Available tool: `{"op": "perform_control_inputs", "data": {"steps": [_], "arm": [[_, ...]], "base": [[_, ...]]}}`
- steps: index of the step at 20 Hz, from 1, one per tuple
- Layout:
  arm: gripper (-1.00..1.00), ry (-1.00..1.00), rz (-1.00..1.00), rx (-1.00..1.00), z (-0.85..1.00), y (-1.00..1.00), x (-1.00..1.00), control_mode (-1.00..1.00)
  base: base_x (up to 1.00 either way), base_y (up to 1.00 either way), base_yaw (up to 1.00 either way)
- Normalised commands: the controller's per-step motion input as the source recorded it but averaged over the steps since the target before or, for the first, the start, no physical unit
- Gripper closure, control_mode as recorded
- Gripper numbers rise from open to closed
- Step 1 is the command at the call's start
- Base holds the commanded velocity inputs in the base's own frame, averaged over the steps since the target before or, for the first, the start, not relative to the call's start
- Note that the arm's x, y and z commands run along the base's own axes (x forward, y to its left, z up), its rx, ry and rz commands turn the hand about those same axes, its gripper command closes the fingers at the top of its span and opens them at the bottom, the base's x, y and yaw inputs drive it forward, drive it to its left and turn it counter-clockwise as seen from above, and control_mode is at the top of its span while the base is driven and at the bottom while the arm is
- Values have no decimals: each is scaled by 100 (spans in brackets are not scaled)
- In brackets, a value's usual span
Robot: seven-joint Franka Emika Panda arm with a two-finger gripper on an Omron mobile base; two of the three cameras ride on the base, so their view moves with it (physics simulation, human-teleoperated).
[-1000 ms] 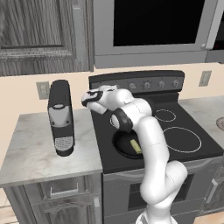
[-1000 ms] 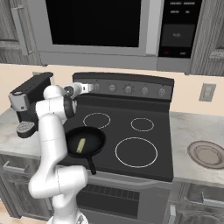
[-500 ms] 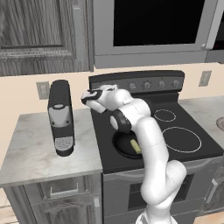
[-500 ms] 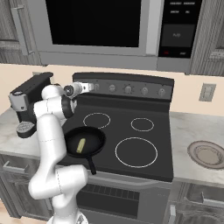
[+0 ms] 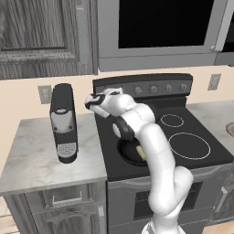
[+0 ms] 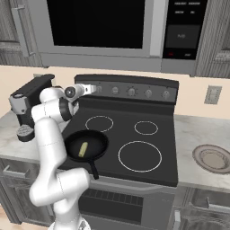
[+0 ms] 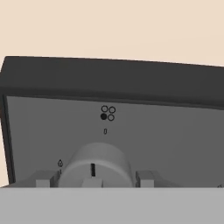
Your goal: Pick up the butter stick and place it in the pan. Then turn on the burner for the pan.
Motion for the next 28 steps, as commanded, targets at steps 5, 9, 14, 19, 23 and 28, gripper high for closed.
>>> {"op": "perform_control_inputs", "data": {"steps": [5, 9, 14, 19, 23, 28], "arm": [[100, 1, 2, -4, 0, -2, 5, -100], [100, 0, 3, -5, 0, -4, 7, -100], [100, 0, 5, -4, -3, -13, 8, -100], [100, 0, 7, -3, -3, -17, 11, -100], [100, 0, 8, -3, -3, -20, 13, -100], [100, 0, 10, -3, -3, -23, 13, -100]], "base": [[0, 0, 0], [0, 0, 0], [0, 0, 0], [0, 0, 0], [0, 0, 0], [0, 0, 0]]}}
